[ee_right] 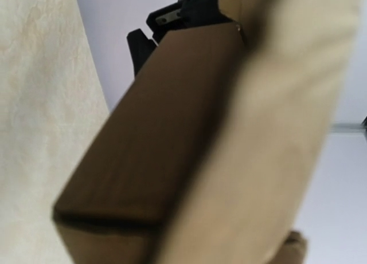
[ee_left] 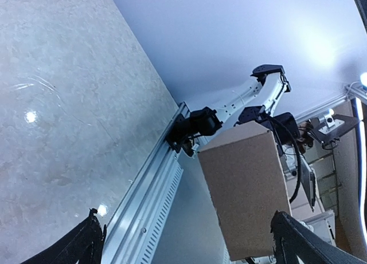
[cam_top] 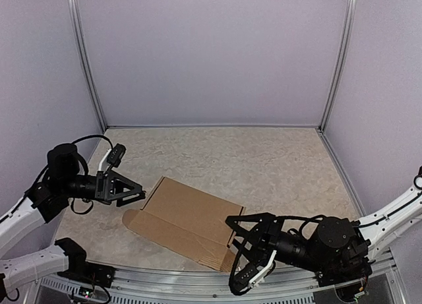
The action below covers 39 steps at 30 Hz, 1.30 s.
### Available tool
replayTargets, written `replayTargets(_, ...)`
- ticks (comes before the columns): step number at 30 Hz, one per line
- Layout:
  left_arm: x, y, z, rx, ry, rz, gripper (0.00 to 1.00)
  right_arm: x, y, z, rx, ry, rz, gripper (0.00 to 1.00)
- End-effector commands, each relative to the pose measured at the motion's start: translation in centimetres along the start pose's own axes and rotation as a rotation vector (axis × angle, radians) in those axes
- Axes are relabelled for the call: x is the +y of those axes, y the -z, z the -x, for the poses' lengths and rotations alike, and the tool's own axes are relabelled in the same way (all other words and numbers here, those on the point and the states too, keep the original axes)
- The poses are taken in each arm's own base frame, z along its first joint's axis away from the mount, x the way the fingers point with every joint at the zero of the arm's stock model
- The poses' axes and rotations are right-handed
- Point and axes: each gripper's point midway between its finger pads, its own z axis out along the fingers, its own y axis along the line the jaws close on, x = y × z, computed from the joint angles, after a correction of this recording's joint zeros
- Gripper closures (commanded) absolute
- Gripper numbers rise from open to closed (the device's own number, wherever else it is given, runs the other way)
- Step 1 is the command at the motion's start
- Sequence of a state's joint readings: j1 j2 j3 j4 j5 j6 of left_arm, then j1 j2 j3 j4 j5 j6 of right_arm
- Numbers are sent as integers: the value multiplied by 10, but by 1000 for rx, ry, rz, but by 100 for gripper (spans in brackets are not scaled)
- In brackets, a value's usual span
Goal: Fold the paper box
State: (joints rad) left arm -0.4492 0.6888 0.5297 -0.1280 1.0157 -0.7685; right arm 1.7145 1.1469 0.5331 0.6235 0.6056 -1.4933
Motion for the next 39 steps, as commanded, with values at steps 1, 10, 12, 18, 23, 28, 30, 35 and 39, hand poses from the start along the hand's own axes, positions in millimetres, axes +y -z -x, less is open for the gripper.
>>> replayTargets(1, 22, 18, 14, -73, -47, 185, 1, -4, 4, -15, 25, -248, 73, 69)
replayTargets(10, 30, 56, 57, -264, -158, 475, 1, 7, 5, -46, 40, -659, 236, 71)
replayTargets(12, 28, 64, 67, -317, -197, 514, 1, 14, 4, -53, 49, -746, 265, 72)
replayTargets(18, 2, 59, 71, -321, -310, 423, 1, 29, 2, -68, 39, -1025, 323, 74)
replayTargets(23, 7, 63, 74, -388, -341, 434, 1, 41, 0, -82, 21, -1271, 372, 78)
replayTargets(28, 10, 50, 72, -363, -386, 450, 5, 62, -3, -87, -27, -1453, 463, 77)
replayTargets(30, 8, 40, 68, -332, -412, 452, 5, 66, -5, -88, -62, -1524, 492, 77)
replayTargets(35, 22, 6, 57, -211, -421, 495, 6, 80, -6, -89, -121, -1646, 581, 77)
replayTargets(39, 47, -13, 47, -114, -407, 581, 8, 91, -6, -90, -134, -1686, 613, 77)
